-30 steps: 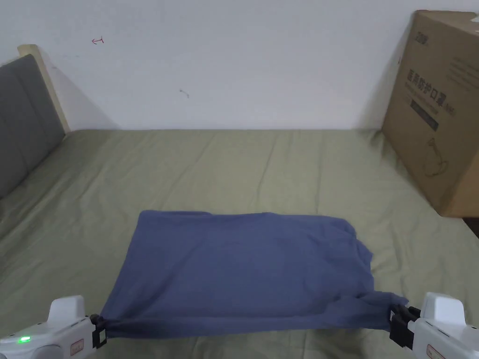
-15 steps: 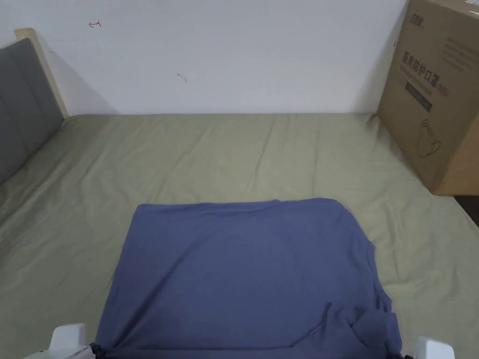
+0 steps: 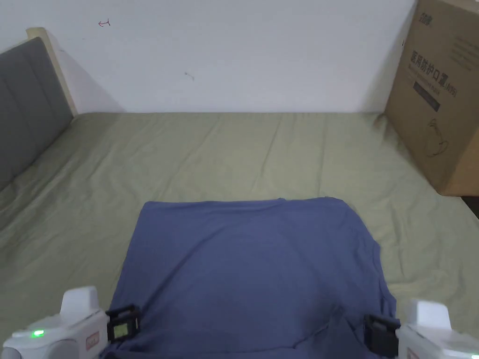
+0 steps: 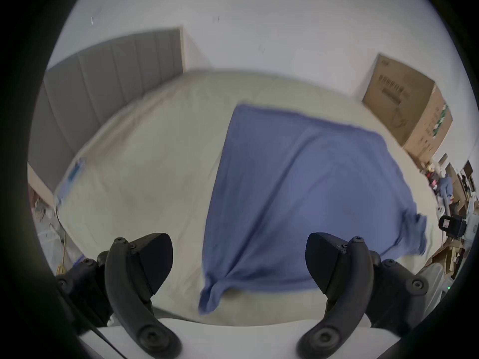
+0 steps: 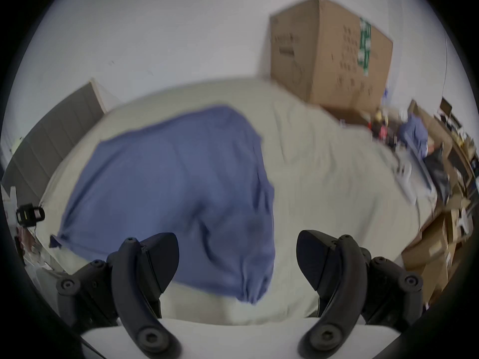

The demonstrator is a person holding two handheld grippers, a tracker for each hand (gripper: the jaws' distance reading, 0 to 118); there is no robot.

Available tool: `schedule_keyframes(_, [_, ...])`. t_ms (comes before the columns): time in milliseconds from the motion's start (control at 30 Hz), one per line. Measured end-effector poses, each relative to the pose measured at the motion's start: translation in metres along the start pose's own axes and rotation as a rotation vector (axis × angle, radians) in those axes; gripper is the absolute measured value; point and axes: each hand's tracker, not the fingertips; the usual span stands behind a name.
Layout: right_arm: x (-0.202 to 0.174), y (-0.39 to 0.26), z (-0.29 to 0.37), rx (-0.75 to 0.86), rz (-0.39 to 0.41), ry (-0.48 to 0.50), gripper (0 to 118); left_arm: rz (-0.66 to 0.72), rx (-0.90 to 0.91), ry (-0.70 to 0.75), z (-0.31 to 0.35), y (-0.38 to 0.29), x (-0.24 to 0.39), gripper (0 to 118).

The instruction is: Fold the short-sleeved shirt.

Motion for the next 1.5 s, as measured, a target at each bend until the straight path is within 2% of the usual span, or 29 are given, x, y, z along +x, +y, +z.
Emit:
schedule_keyframes(167, [-0.026, 0.067, 0.057, 0.295, 0.037, 0.003, 96, -0.062, 0.34, -0.017, 0.057, 0.055, 0.036, 108])
schedule_keyframes(333, [-0.049, 0.101, 0.097, 0.485, 0.081, 0.001, 95, -0.096, 0.549, -0.019, 0.088, 0.08, 0.063, 106])
schedule_keyframes(400, [-0.056, 0.107, 0.106, 0.528, 0.108, 0.002, 93, -0.122, 0.584, -0.006, 0.094, 0.083, 0.071, 99])
schedule_keyframes(433, [-0.059, 0.107, 0.109, 0.541, 0.118, 0.004, 89, -0.129, 0.594, -0.005, 0.095, 0.083, 0.075, 90])
schedule_keyframes(500, [-0.063, 0.107, 0.113, 0.551, 0.128, 0.009, 87, -0.129, 0.608, -0.011, 0.097, 0.081, 0.079, 87])
schedule_keyframes(567, [-0.067, 0.106, 0.115, 0.561, 0.137, 0.023, 67, -0.12, 0.604, -0.027, 0.096, 0.079, 0.082, 57])
schedule_keyframes(600, [-0.069, 0.107, 0.116, 0.56, 0.143, 0.022, 49, -0.114, 0.595, -0.033, 0.093, 0.078, 0.082, 39])
schedule_keyframes(633, [-0.07, 0.106, 0.114, 0.562, 0.147, 0.018, 20, -0.109, 0.587, -0.035, 0.092, 0.076, 0.083, 17])
schedule_keyframes(667, [-0.072, 0.105, 0.115, 0.58, 0.142, -0.008, 1, -0.105, 0.583, -0.033, 0.09, 0.073, 0.084, 3])
schedule_keyframes(700, [-0.073, 0.104, 0.116, 0.587, 0.141, -0.005, 1, -0.102, 0.579, -0.034, 0.089, 0.071, 0.083, 0])
schedule_keyframes(767, [-0.072, 0.104, 0.115, 0.587, 0.137, -0.001, 0, -0.087, 0.56, -0.07, 0.088, 0.068, 0.08, 0])
schedule_keyframes(967, [-0.071, 0.105, 0.113, 0.582, 0.124, -0.004, 0, -0.089, 0.492, -0.055, 0.077, 0.066, 0.072, 0])
schedule_keyframes(1133, [-0.067, 0.103, 0.106, 0.557, 0.118, 0.002, 0, -0.084, 0.252, -0.048, 0.048, 0.054, 0.043, 0])
schedule_keyframes(1400, [-0.064, 0.097, 0.09, 0.507, 0.11, 0.0, 0, -0.037, -0.002, -0.003, 0.005, -0.007, -0.013, 0])
schedule_keyframes(1500, [-0.066, 0.096, 0.084, 0.491, 0.11, 0.005, 0, -0.009, -0.093, 0.012, -0.009, -0.025, -0.025, 6])
